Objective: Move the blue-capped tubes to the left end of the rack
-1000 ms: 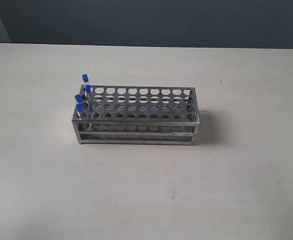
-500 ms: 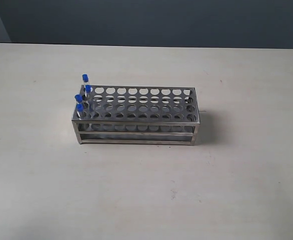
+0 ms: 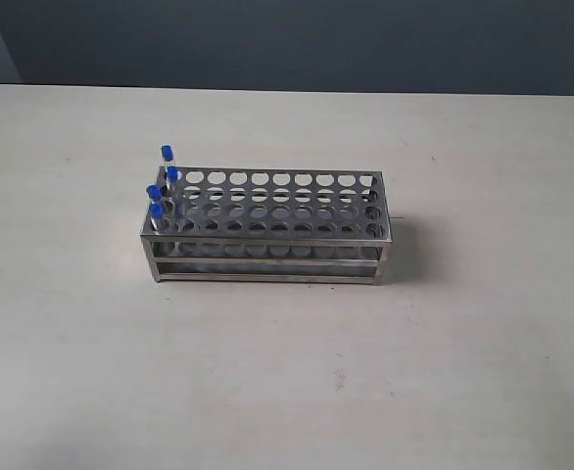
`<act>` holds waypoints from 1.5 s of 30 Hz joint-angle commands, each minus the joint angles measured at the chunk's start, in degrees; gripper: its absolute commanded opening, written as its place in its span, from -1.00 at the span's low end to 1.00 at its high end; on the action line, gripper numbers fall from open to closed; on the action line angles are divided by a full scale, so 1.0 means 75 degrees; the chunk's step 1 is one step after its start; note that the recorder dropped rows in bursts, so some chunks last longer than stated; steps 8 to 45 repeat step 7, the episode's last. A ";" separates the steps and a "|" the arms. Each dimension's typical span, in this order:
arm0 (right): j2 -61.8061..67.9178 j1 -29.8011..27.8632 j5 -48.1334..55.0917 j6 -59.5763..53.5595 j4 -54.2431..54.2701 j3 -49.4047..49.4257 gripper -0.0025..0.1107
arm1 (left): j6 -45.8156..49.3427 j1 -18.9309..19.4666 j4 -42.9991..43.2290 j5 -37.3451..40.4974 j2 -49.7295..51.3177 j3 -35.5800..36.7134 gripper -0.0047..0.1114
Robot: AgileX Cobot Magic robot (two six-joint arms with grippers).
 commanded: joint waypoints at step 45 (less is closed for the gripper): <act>-0.0049 -0.0032 -0.0066 -0.0012 -0.0022 0.0039 -0.95 | -0.0013 0.0010 -0.0008 -0.0003 -0.0027 -0.0011 -0.90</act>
